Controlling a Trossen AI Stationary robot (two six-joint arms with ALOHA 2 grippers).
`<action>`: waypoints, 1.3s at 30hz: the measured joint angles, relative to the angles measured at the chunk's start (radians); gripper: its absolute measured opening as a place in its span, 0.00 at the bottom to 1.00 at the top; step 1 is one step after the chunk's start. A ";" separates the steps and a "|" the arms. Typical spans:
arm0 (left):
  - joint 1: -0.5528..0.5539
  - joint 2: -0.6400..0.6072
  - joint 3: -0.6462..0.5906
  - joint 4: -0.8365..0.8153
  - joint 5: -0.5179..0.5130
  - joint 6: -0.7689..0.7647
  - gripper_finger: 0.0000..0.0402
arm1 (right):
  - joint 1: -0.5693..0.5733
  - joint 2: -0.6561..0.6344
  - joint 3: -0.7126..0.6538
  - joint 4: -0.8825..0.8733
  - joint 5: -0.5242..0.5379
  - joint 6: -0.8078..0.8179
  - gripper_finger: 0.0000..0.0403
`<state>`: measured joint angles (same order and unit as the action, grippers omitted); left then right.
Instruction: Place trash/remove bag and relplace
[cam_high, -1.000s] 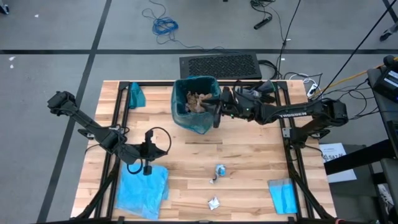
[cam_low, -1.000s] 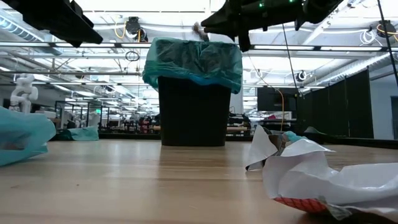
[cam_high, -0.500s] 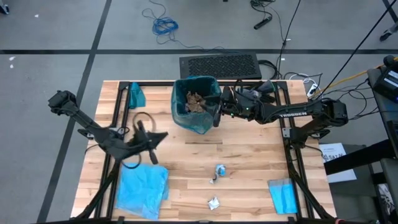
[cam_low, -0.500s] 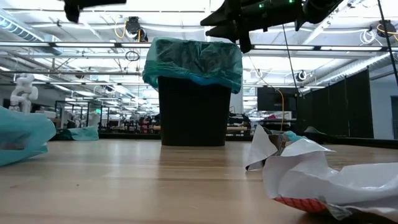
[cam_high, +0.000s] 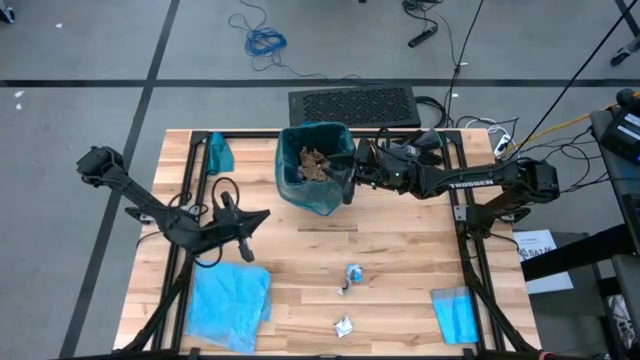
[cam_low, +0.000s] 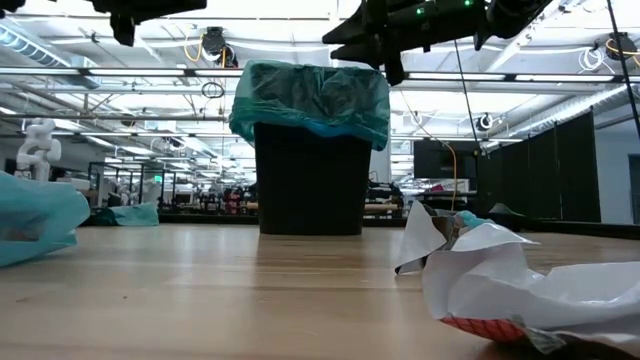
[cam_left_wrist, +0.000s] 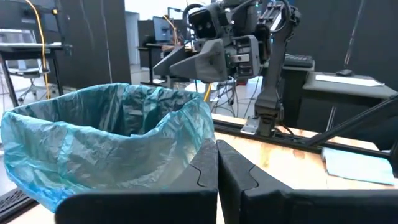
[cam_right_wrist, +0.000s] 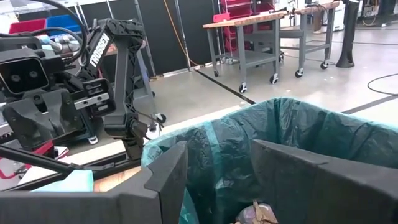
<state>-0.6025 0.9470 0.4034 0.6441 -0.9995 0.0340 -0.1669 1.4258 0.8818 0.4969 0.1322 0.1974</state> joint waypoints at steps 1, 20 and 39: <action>0.000 0.000 0.000 0.000 0.000 0.002 0.00 | 0.000 0.000 0.000 0.002 0.000 0.000 0.42; 0.000 0.000 0.000 -0.038 0.102 0.000 0.00 | 0.575 0.028 -0.001 -0.643 0.230 0.253 0.42; 0.000 0.000 0.000 -0.164 0.361 -0.070 0.00 | 0.671 0.352 0.005 -0.602 0.214 0.464 0.38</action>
<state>-0.6025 0.9470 0.4038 0.4797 -0.6388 -0.0364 0.5046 1.7773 0.8864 -0.1056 0.3462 0.6619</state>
